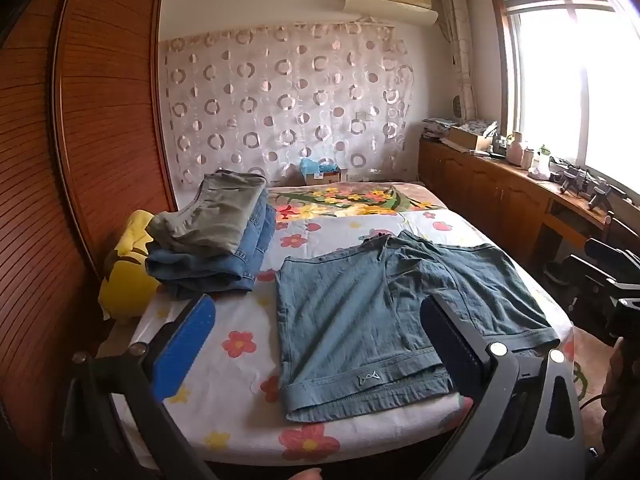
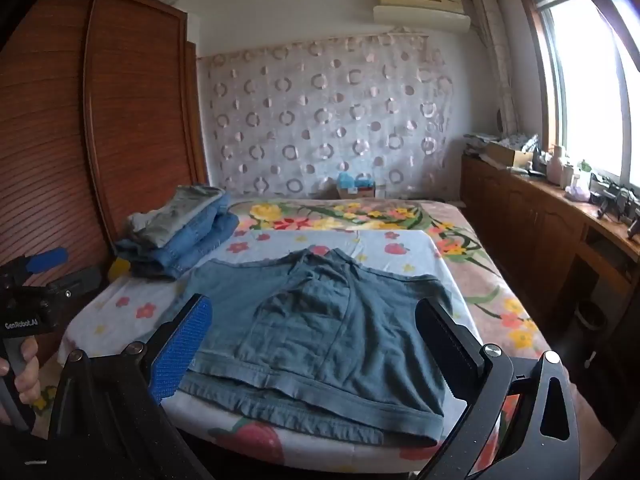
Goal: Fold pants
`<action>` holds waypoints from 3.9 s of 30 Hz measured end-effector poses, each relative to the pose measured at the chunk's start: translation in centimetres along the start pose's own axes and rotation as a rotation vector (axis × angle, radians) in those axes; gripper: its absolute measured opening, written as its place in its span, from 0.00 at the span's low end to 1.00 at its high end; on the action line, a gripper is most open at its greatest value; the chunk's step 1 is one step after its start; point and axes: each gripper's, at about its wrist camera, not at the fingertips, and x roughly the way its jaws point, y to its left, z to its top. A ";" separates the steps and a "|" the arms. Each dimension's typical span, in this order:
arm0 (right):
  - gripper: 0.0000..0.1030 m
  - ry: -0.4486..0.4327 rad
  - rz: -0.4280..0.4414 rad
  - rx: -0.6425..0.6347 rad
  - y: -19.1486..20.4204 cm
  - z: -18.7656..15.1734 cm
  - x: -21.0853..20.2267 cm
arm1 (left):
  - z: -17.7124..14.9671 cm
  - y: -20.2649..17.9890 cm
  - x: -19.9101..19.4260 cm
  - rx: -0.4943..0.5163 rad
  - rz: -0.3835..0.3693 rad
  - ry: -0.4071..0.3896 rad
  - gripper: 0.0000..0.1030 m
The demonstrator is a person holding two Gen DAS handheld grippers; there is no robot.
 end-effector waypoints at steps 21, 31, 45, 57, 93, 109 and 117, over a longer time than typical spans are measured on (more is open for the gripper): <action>1.00 -0.006 0.000 0.007 -0.1 -0.1 0.1 | 0.0 0.0 0.0 -0.003 -0.002 -0.001 1.00; 1.00 -0.004 -0.001 0.008 -0.2 -0.2 0.1 | 0.0 0.1 0.0 -0.005 -0.002 -0.001 1.00; 1.00 0.000 0.001 0.011 -0.1 -0.1 0.1 | -0.1 0.3 -0.6 -0.004 -0.002 -0.008 1.00; 1.00 0.000 -0.001 0.012 -0.1 -0.1 0.0 | -0.1 0.3 -0.6 -0.007 -0.002 -0.011 1.00; 1.00 0.003 -0.001 0.009 -0.2 0.1 -0.1 | 0.5 0.5 -0.9 -0.008 -0.004 -0.013 1.00; 1.00 0.100 -0.014 -0.019 -3.1 -2.6 2.8 | -2.3 -1.5 3.7 0.015 -0.084 0.127 1.00; 1.00 0.147 -0.010 -0.012 -4.7 -4.1 3.5 | -4.0 -1.2 5.5 0.020 -0.119 0.183 1.00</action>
